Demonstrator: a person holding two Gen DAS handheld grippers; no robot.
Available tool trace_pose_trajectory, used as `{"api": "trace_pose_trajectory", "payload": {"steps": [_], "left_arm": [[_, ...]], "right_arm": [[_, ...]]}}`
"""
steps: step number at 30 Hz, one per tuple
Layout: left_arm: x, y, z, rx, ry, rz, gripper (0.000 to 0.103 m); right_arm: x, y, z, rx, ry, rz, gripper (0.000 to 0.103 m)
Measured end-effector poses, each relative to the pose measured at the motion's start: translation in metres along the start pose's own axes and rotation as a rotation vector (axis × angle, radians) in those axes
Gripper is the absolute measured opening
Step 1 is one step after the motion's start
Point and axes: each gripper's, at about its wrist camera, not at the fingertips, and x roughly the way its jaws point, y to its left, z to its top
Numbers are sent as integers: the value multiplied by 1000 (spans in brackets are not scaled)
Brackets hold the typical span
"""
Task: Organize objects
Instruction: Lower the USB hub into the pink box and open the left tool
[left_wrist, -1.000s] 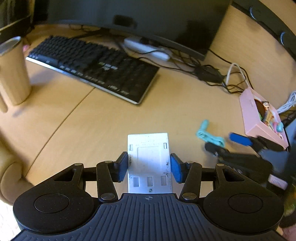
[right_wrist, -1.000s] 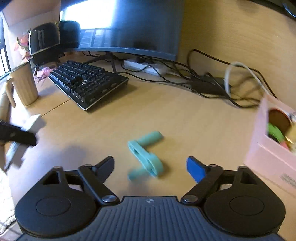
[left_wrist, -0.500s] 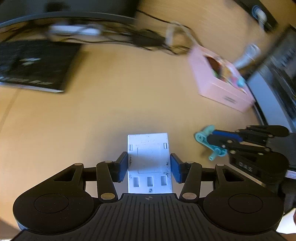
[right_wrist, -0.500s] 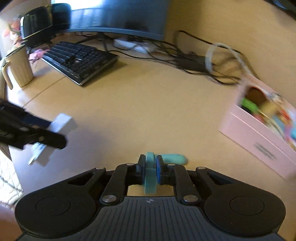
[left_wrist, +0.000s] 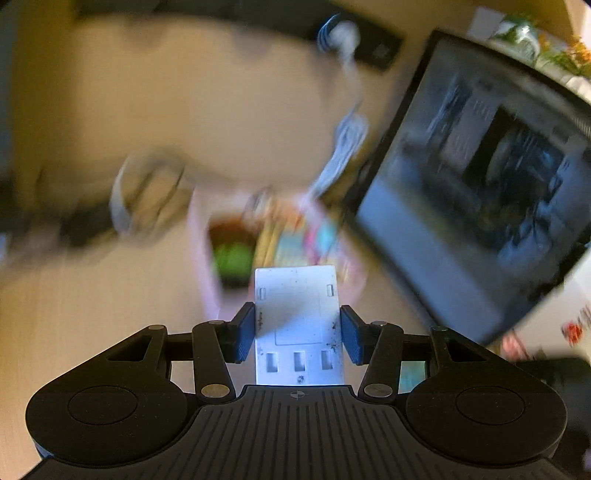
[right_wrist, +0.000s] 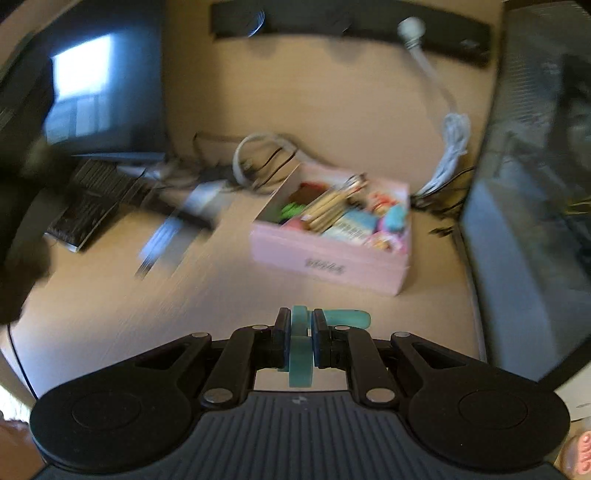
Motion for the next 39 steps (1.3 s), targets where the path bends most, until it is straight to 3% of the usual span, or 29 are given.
{"api": "trace_pose_trajectory", "payload": {"steps": [5,8,12,16,22,25,30,34,36,39], "left_arm": [[71,-20,54,13,-54,-21,53],[116,-19,55,-2,-39,20,53],[161,-10,40,-34,48,85,54],[161,0,33,-54,62,78,55],[150,3,22,-4,141,72,55],[158,-1,26,11,144,85,55],[192,-18,46,83,126,172,52],[202,-31,54,192,244,264,51],[194,-31,52,212,282,249,50],[170,-18,48,165,285,209,48]], "right_arm": [[-11,-26,2,53,-60,-13,11],[-11,-40,2,79,-83,-18,11],[-7,-56,-1,111,-86,-18,11],[-2,-67,-4,129,-69,-4,11],[17,-73,1,104,-40,27,11],[28,-74,4,95,-28,38,11],[32,-72,2,101,-25,48,11],[28,-73,-1,102,-25,44,11],[25,-76,-3,103,-31,43,11],[27,-81,-4,117,-29,39,11]]}}
